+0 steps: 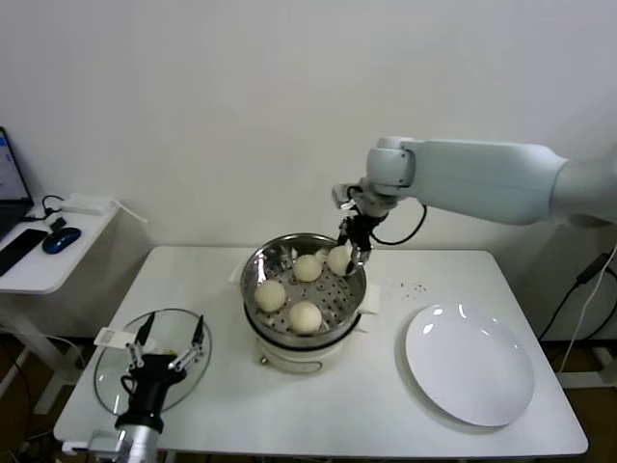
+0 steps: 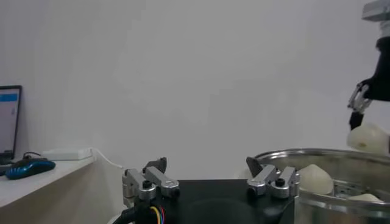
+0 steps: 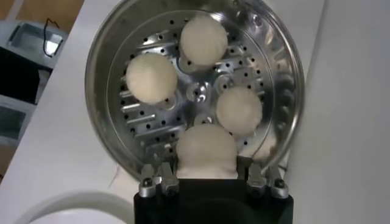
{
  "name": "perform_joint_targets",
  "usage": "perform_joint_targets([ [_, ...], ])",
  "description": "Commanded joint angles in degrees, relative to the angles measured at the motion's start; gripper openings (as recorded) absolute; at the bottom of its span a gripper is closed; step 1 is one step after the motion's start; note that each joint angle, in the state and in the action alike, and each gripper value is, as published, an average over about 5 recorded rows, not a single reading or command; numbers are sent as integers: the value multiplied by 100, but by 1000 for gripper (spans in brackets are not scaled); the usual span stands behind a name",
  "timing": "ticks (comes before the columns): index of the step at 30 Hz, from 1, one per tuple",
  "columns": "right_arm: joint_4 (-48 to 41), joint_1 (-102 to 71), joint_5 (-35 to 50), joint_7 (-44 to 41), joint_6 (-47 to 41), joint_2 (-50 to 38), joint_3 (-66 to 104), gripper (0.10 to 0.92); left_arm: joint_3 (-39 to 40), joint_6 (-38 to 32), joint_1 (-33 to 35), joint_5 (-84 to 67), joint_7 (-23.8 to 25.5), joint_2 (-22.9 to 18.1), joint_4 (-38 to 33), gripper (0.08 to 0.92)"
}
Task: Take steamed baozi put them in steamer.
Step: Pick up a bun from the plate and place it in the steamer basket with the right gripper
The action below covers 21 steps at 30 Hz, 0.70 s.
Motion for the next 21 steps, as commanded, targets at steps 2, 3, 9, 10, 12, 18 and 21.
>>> perform_joint_targets([
  [2, -208, -536, 7, 168, -94, 442, 91, 627, -4, 4, -11, 17, 1, 7, -42, 823],
  [3, -216, -566, -17, 173, -96, 423, 90, 627, -6, 5, -13, 15, 1, 9, -38, 823],
  [9, -251, -733, -131, 212, -109, 350, 87, 626, -6, 4, -22, 8, 2, 9, -13, 823],
  [10, -248, -757, -134, 221, -114, 346, 96, 626, -5, 2, -24, 8, 2, 8, -5, 823],
  [12, -241, -792, -137, 231, -120, 343, 112, 625, -5, 0, -26, 9, 2, 8, 10, 823],
  [18, -235, -823, -149, 224, -130, 340, 120, 626, -12, -4, -41, 8, 0, 10, 42, 823],
  [21, -230, -823, -166, 216, -129, 322, 110, 626, -10, -9, -37, 6, -2, 5, 56, 823],
])
